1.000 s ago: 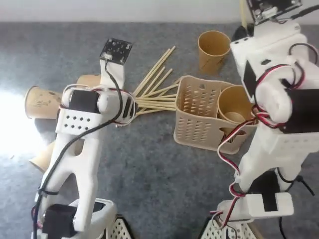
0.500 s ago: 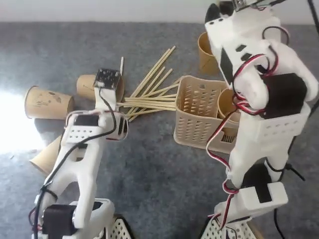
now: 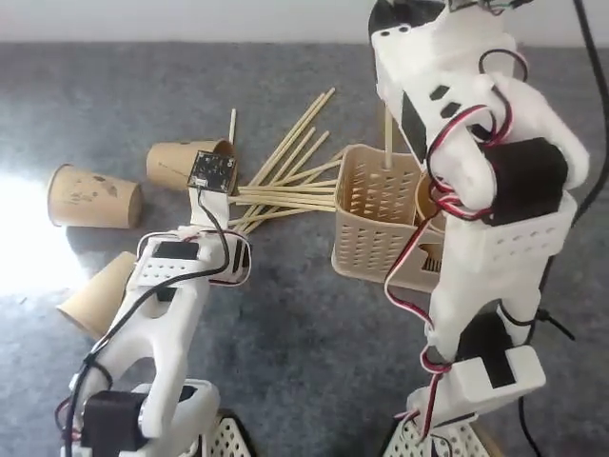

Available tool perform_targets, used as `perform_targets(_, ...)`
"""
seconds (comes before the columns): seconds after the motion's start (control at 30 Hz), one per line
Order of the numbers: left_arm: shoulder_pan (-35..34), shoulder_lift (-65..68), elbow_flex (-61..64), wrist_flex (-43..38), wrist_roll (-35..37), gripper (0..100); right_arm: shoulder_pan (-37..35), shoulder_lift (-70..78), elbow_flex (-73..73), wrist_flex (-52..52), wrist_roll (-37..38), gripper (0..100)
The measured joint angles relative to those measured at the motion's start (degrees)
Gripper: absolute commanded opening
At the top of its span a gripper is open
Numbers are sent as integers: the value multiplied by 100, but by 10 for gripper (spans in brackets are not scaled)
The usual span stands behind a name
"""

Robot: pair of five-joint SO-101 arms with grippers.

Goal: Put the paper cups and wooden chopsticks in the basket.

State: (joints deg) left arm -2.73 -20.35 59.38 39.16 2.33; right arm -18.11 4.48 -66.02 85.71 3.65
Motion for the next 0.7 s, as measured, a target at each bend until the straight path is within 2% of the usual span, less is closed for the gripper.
perform_targets(0.23, 0, 0, 0, 0, 0, 167, 149, 0, 624, 105, -633, 6)
perform_targets(0.7, 0, 0, 0, 0, 0, 167, 255, 9, 1811, 105, -668, 7)
